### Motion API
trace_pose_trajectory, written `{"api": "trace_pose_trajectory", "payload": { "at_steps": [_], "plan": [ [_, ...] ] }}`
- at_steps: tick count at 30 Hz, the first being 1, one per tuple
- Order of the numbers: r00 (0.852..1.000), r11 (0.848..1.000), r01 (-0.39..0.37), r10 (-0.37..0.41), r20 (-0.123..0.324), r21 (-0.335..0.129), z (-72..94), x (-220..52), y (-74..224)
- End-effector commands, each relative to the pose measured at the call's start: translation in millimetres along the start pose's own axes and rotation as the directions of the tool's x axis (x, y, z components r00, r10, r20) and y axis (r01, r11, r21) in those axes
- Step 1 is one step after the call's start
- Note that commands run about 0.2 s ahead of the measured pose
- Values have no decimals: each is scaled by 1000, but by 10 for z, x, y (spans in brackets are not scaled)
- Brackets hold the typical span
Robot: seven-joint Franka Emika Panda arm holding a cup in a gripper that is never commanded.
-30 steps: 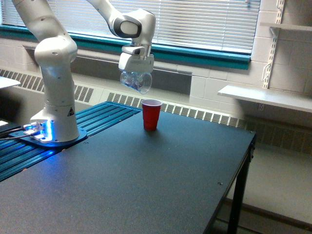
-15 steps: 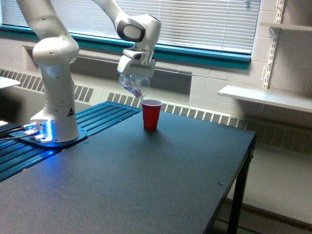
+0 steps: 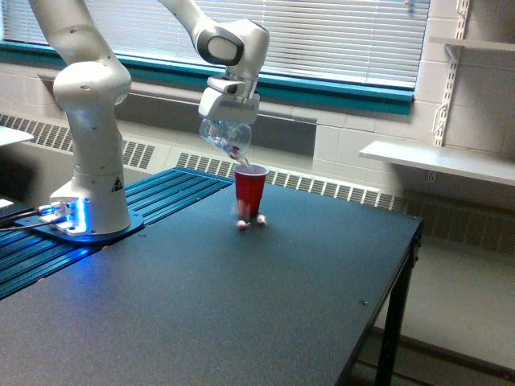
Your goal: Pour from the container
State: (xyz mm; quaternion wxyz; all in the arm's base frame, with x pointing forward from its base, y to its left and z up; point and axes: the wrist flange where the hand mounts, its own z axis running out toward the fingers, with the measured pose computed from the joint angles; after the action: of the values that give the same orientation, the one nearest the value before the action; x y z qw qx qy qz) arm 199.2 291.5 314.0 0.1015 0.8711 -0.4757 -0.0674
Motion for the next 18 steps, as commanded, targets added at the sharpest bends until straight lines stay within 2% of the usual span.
{"api": "trace_pose_trajectory", "payload": {
  "at_steps": [1,10,18],
  "plan": [
    [999,999,32,-33,-5,-18,38,-110,28],
    [1000,999,29,-29,-2,-24,59,-82,9],
    [1000,1000,23,-22,10,-22,1,-10,-48]
  ]
}}
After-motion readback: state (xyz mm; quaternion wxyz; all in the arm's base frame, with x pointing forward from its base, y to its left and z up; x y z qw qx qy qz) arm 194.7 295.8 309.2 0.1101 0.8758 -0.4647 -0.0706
